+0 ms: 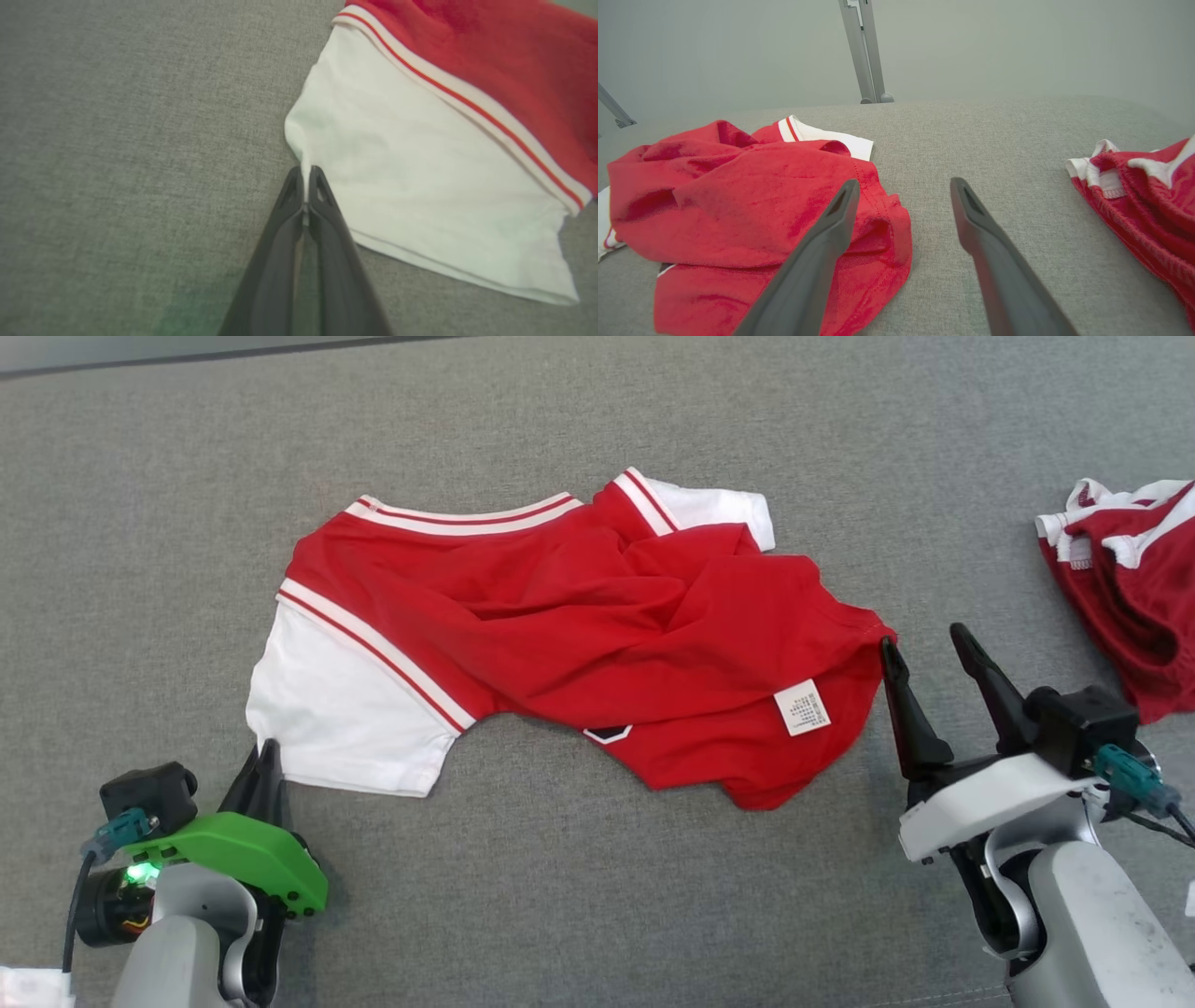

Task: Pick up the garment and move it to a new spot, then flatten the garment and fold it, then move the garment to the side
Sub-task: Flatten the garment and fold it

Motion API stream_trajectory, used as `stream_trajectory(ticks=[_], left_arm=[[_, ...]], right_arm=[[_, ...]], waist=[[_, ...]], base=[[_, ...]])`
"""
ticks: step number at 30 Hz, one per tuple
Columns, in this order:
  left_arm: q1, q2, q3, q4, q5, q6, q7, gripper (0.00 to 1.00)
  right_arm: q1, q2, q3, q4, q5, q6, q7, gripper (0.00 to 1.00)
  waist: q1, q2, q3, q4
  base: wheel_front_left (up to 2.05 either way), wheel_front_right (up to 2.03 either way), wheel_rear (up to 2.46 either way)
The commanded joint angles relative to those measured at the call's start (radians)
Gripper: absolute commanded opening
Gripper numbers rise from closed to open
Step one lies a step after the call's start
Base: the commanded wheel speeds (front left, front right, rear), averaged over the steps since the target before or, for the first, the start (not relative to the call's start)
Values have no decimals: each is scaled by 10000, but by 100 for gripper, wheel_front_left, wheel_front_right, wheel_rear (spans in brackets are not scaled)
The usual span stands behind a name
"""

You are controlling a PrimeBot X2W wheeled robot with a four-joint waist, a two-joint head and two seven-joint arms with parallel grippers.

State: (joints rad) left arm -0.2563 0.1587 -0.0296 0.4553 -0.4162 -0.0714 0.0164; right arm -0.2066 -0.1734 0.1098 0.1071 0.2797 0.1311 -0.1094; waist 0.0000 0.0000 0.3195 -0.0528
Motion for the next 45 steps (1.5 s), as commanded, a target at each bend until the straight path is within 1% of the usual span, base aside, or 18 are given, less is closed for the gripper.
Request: stream_trajectory(ticks=[1,8,9,10,11,14,18,19,23,26,29,33,35,42,45], left_arm=[[-98,-50,-67,169,141,-53,33,0],[-338,-122,-273,454,131,-102,-168,0],[-347,-123,-283,489,125,-100,-224,0],[-360,-118,-293,519,120,-103,-233,0],[-367,-98,-305,538,139,-101,-301,0],[-444,-11,-318,374,189,-135,-665,0],[-543,46,-326,-266,228,-146,-1252,0],[-543,46,-326,-266,228,-146,-1252,0],[-681,182,-309,-1361,425,-67,-1695,0],[-877,320,-330,-2495,580,-21,-1867,0],[-1202,485,-315,-3701,761,45,-1886,0],[-1768,695,-256,-5245,914,208,-1708,0],[-2117,798,-244,-5913,980,223,-1557,0],[-3457,1251,-251,-7521,1280,245,-943,0],[-3842,1362,-244,-7997,1360,289,-649,0]], right_arm=[[-182,-59,82,175,103,-8,-54,100],[-803,-246,586,1425,510,-8,-370,100],[-857,-280,609,1529,575,-10,-404,48],[-898,-295,637,1610,647,-10,-428,11],[-937,-326,667,1665,703,-10,-441,0],[-1060,-522,664,1720,829,-10,-553,0],[-1129,-673,581,1380,839,-8,-677,0],[-1129,-673,581,1380,839,-8,-677,0],[-1242,-934,427,745,712,-10,-570,0],[-1373,-1167,240,46,706,-10,-448,0],[-1597,-1434,-35,-742,589,-10,-271,0],[-1957,-1589,-456,-1740,539,-10,14,0],[-2167,-1657,-739,-2229,426,-10,164,0],[-2917,-1747,-1601,-3684,287,-8,481,0],[-3079,-1756,-1957,-4084,256,-8,636,0]], waist=[[0,0,191,170],[0,0,481,449],[0,0,494,464],[0,0,503,473],[0,0,504,475],[0,0,450,451],[0,0,282,371],[0,0,282,371],[0,0,18,315],[0,0,-193,319],[0,0,-411,330],[0,0,-726,340],[0,0,-862,351],[0,0,-1234,327],[0,0,-1320,303]], base=[[0,0,0],[0,0,0],[0,0,0],[0,0,0],[0,0,0],[0,0,0],[0,0,0],[0,0,0],[0,0,0],[0,0,0],[0,0,0],[0,0,0],[0,0,0],[0,0,0],[0,0,0]])
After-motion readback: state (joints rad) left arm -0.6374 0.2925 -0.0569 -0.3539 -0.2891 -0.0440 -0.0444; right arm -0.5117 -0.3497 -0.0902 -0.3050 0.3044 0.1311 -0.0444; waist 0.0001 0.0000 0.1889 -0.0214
